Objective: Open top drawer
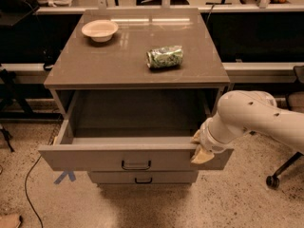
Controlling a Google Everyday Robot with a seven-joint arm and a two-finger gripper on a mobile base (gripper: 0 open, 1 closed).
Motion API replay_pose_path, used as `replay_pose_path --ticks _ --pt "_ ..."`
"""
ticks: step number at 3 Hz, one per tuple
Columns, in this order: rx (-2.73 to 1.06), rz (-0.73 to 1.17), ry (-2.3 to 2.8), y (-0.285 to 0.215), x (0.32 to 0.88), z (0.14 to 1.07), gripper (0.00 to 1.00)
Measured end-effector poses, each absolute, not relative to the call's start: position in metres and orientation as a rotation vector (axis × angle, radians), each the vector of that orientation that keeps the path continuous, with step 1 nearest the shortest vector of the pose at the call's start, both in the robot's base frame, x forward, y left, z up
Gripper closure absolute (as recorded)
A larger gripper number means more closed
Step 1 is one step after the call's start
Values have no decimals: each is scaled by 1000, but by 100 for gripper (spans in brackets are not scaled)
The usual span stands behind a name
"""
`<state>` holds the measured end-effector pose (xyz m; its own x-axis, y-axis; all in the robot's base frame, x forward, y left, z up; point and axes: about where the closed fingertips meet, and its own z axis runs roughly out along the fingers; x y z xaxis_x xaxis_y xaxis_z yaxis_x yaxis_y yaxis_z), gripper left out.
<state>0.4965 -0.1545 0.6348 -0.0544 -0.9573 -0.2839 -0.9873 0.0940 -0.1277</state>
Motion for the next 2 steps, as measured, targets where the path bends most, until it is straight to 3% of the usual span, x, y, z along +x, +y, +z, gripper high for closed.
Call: replay_pose_path --ticks 2 --pt "-1899 145 2090 -156 486 632 100"
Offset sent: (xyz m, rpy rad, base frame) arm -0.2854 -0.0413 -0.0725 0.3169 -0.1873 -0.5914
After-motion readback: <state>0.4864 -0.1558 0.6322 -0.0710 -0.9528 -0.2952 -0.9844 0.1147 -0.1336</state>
